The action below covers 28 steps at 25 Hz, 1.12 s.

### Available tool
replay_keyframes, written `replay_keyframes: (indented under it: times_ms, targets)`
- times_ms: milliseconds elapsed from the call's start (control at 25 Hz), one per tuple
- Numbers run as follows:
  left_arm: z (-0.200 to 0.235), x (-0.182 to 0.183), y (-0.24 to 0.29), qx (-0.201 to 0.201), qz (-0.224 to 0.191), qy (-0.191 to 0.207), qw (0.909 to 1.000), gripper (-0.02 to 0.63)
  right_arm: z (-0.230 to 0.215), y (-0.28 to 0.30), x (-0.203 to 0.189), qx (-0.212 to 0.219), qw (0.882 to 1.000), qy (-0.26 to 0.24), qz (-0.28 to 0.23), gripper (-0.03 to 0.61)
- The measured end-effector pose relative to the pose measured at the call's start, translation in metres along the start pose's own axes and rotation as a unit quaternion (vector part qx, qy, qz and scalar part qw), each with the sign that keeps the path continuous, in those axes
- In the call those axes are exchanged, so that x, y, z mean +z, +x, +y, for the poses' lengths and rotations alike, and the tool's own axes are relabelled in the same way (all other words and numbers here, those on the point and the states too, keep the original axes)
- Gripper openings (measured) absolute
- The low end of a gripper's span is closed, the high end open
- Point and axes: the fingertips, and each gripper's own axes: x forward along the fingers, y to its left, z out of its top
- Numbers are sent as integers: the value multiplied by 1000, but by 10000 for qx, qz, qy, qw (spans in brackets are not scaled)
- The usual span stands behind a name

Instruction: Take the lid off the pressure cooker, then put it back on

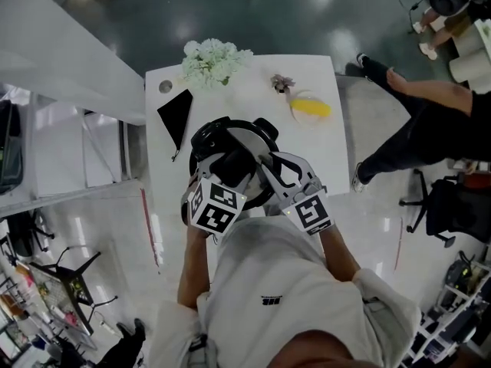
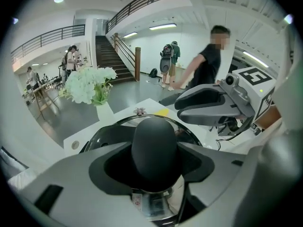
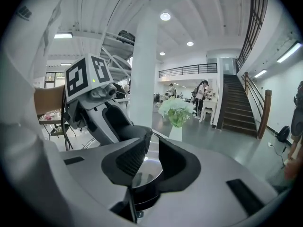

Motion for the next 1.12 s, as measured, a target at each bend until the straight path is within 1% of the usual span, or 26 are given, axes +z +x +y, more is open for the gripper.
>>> replay_keyframes:
  times_ms: [200,400,480,520,600,760,840,920,1080,1120]
  targets:
    - [1,2,-1,137,-206,-21,9997,295,-2,1,-1,-61,9999,127,-64,92]
    - [2,2,-3,278,-563,-4,9980,299,-4,0,3,-144,9997,161,-136,94]
    - [2,3,-6,340,-782,22,9964,308,-4,-1,5,-170,9996,125,-211,94]
    - [2,5,-8,360,-932,20,9950,319,-4,-1,6,-175,9994,55,-298,94]
    - [2,10,-15,396,-1264,-5,9912,319,-3,-2,9,-186,9987,-81,-466,94]
    - [4,21,-34,549,-1851,70,9812,314,0,-5,16,-231,9981,-145,-548,94]
    - [5,26,-45,617,-2118,111,9753,297,2,-8,20,-313,9983,-52,-486,94]
    - [7,28,-52,684,-2289,118,9710,283,3,-11,23,-429,9981,-26,-439,94]
    - [12,26,-61,752,-2434,84,9670,274,8,-11,25,-509,9970,-355,-468,92]
    - [14,26,-64,763,-2482,62,9657,272,10,-11,25,-520,9971,-351,-436,92]
